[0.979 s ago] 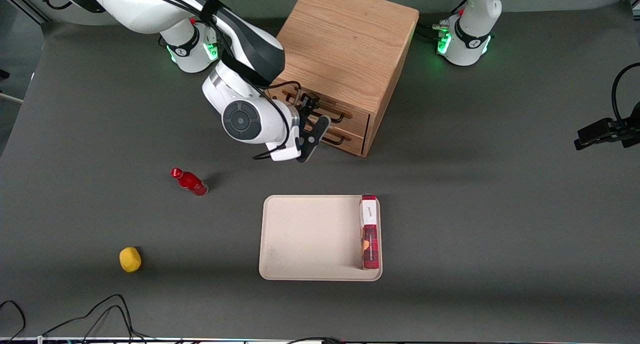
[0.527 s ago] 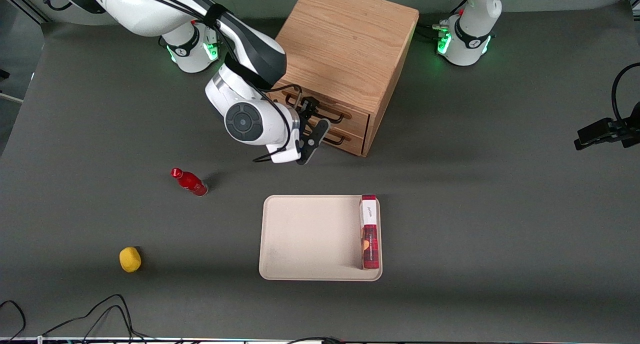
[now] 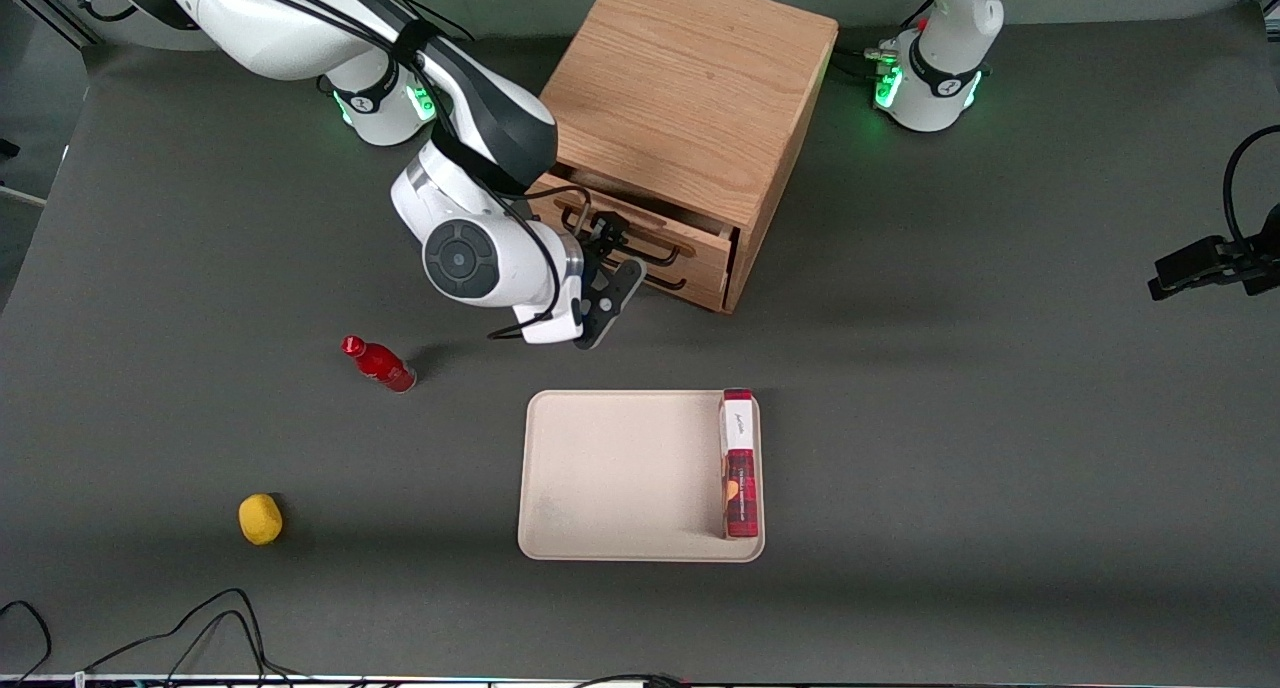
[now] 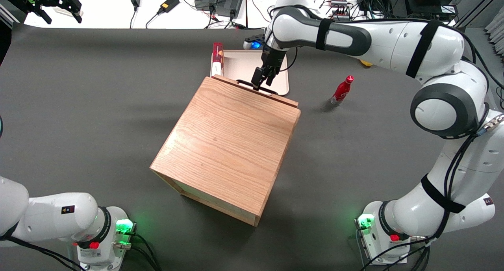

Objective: Open upper drawer
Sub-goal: 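Pull the upper drawer outward by its handle with the right gripper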

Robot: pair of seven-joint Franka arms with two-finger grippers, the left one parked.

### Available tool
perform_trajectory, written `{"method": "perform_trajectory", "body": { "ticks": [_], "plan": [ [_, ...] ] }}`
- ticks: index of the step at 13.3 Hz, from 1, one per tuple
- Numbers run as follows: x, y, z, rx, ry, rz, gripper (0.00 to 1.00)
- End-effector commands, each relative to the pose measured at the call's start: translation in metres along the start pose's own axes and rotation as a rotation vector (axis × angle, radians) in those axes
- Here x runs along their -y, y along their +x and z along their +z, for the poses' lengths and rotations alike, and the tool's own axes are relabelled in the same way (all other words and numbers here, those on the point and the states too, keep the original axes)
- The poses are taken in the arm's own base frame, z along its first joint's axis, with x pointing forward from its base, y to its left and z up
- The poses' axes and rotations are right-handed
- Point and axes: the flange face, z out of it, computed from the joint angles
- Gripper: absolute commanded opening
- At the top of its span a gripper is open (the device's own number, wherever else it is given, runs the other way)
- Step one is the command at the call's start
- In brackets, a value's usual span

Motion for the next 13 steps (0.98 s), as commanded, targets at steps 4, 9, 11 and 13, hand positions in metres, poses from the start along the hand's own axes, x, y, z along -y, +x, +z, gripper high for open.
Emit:
{"method": "perform_trajectory", "body": {
  "ticks": [4,9,11,13],
  "plan": [
    [-0.028,0.010,-0.007,-0.019,-0.035,0.013,1.00],
    [-0.048,0.015,-0.020,-0.036,-0.033,0.034,1.00],
    [-0.055,0.018,-0.027,-0.041,-0.031,0.037,1.00],
    [-0.067,0.017,-0.028,-0.041,-0.042,0.053,1.00]
  ]
}}
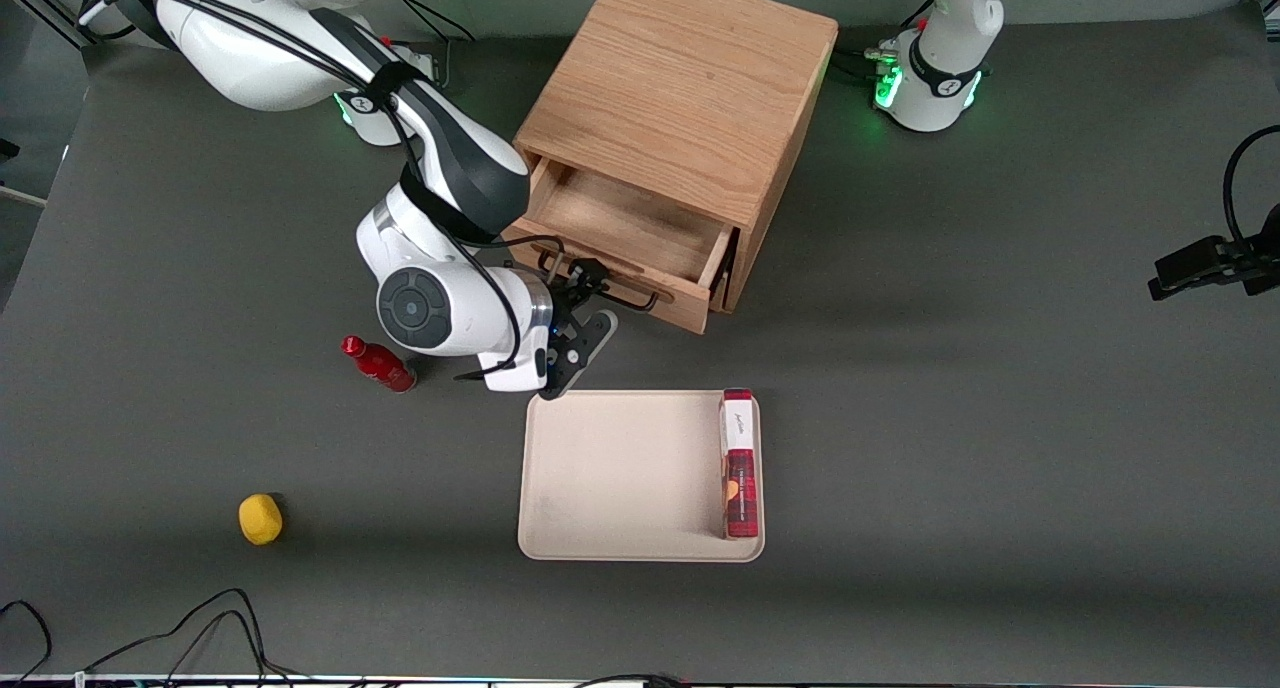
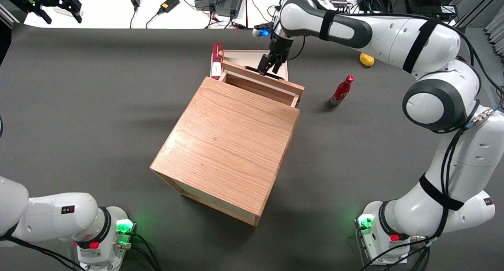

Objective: Open upper drawer
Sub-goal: 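Pull the upper drawer outward by its handle with the right gripper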

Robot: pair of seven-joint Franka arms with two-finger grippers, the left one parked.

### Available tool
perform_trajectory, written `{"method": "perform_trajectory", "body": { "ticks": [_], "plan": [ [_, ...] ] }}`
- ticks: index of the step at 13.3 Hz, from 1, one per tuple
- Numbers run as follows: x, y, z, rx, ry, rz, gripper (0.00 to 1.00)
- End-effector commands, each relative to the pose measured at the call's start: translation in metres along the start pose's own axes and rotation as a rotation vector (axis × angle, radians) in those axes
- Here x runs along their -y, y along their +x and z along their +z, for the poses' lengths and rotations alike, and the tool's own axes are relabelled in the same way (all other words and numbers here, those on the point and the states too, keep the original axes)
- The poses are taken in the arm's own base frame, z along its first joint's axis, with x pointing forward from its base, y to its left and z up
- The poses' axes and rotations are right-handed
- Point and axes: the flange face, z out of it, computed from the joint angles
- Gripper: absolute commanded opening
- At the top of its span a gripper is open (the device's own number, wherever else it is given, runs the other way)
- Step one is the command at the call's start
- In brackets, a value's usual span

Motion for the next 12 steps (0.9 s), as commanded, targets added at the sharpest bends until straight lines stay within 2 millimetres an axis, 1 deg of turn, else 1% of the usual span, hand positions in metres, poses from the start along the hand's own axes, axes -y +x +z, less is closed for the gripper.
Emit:
{"method": "perform_trajectory", "body": {
  "ticks": [1,2,3,5,6,8,9,12],
  "plan": [
    [-0.015,0.007,-0.006,0.000,-0.017,-0.018,1.00],
    [-0.020,0.007,-0.011,-0.010,-0.021,-0.023,1.00],
    [-0.029,0.006,-0.013,-0.011,-0.029,-0.011,1.00],
    [-0.037,0.006,-0.016,-0.015,-0.029,-0.008,1.00],
    [-0.037,0.006,-0.019,-0.002,-0.024,-0.023,1.00],
    [-0.044,0.008,-0.028,-0.003,-0.018,-0.024,1.00],
    [-0.052,0.007,-0.032,-0.006,-0.027,-0.011,1.00],
    [-0.064,0.005,-0.036,-0.013,-0.037,-0.027,1.00]
  ]
}}
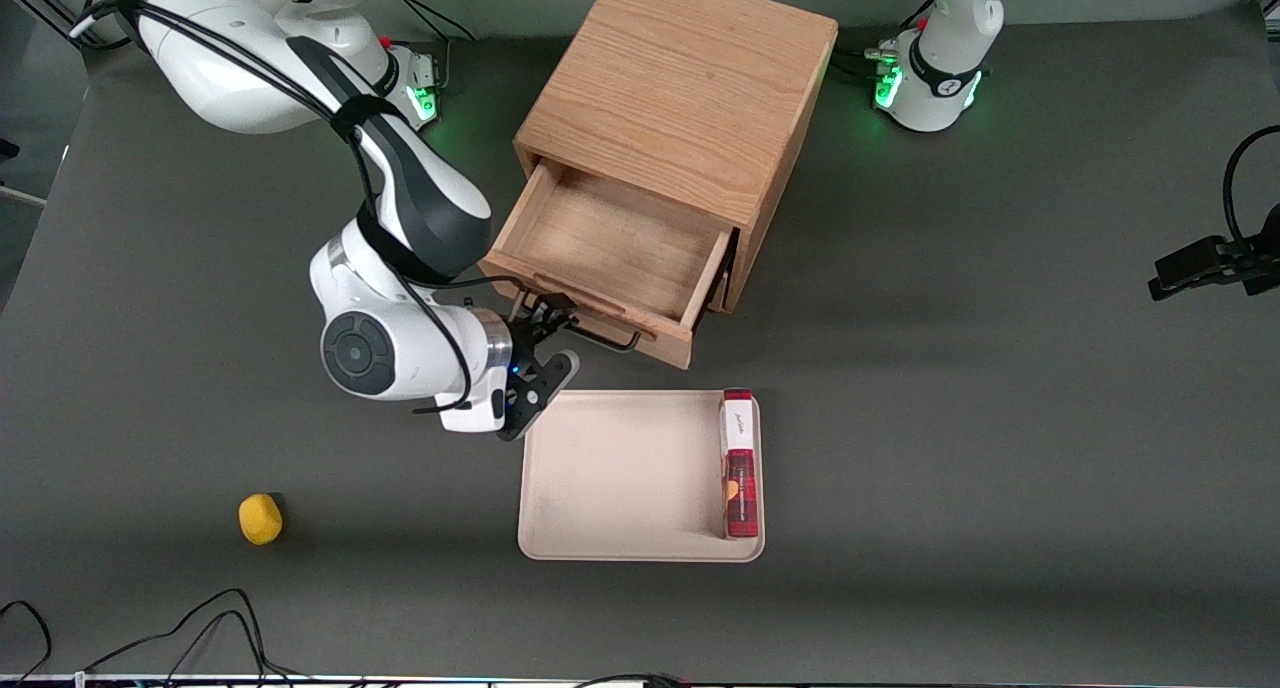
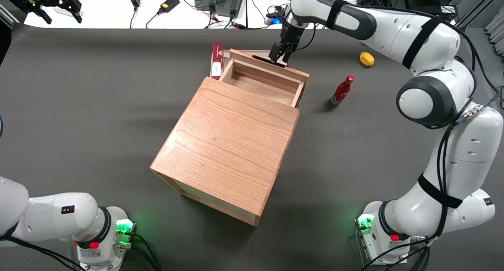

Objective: Open upper drawer
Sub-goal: 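Pull the upper drawer outward by its handle with the right gripper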

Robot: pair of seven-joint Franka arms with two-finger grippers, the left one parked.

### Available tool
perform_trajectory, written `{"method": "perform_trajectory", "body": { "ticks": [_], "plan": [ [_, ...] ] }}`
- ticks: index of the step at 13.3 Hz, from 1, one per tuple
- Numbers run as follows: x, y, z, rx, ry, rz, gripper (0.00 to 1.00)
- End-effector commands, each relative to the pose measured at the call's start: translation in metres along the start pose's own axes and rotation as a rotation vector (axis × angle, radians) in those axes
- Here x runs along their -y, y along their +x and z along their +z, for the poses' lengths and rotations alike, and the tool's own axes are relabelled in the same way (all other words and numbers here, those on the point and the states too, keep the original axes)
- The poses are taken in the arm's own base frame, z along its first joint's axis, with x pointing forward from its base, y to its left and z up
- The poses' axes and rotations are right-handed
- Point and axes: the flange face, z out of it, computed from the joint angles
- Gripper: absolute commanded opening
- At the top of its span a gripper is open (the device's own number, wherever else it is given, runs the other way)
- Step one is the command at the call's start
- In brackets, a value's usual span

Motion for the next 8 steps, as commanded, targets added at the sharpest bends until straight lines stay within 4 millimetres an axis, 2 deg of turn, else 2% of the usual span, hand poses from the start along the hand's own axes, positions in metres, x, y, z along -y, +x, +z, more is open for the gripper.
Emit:
{"method": "perform_trajectory", "body": {
  "ticks": [1,8],
  "plan": [
    [-0.012,0.005,-0.006,-0.002,-0.020,-0.030,1.00],
    [-0.030,0.015,-0.016,-0.040,-0.029,-0.015,1.00]
  ]
}}
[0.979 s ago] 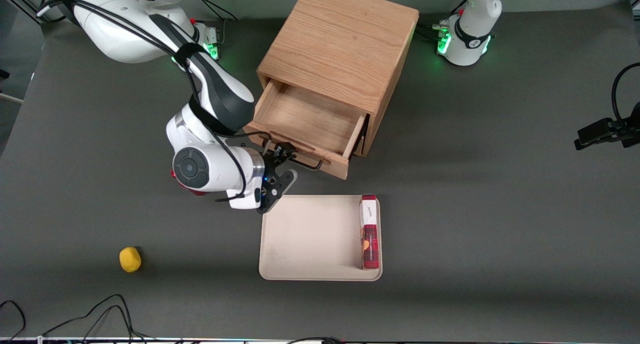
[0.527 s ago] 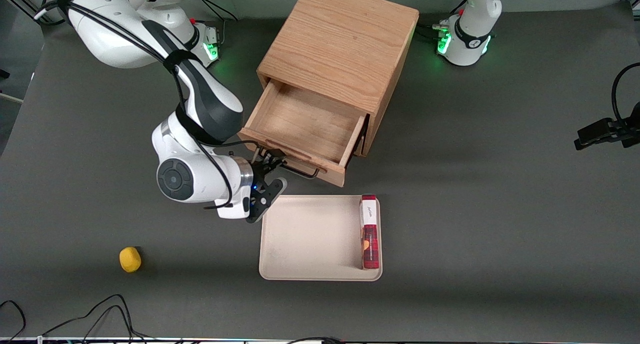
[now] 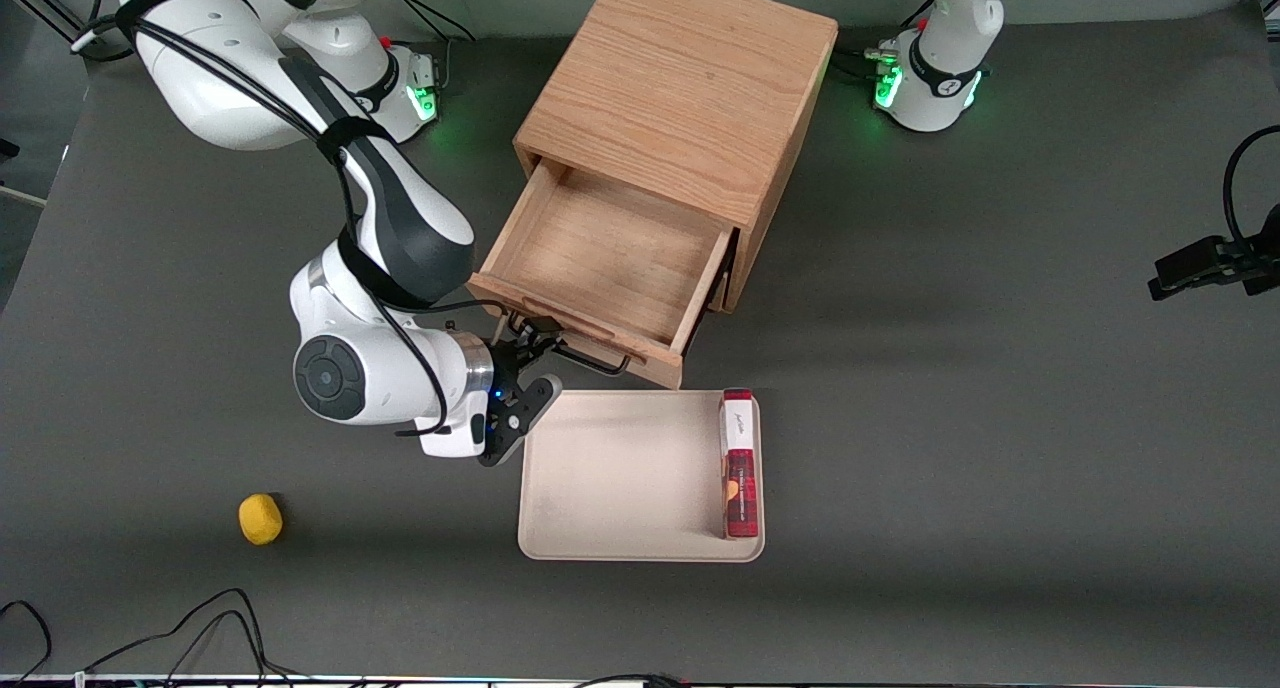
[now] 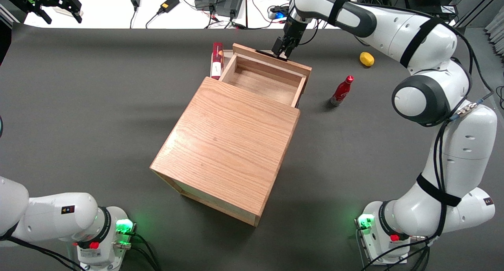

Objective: Open upper drawer
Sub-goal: 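Pull the upper drawer outward by its handle with the right gripper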

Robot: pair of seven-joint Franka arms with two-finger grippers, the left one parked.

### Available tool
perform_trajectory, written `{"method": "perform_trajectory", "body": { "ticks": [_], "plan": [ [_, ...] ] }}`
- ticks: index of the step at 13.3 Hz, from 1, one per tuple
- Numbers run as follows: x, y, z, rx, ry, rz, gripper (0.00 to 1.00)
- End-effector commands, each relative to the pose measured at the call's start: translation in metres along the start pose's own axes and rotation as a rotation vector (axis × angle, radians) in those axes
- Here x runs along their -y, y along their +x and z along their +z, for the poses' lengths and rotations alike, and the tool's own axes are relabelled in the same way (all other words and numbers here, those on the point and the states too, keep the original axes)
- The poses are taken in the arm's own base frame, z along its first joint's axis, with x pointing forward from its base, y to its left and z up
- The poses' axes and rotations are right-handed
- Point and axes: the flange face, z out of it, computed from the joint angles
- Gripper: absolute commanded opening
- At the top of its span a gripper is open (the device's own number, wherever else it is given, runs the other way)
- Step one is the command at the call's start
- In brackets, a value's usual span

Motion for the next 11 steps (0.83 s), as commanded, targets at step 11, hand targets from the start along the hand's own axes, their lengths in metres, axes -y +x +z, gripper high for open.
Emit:
{"method": "perform_trajectory", "body": {
  "ticks": [11],
  "plan": [
    [-0.042,0.012,-0.021,-0.044,-0.054,-0.030,1.00]
  ]
}}
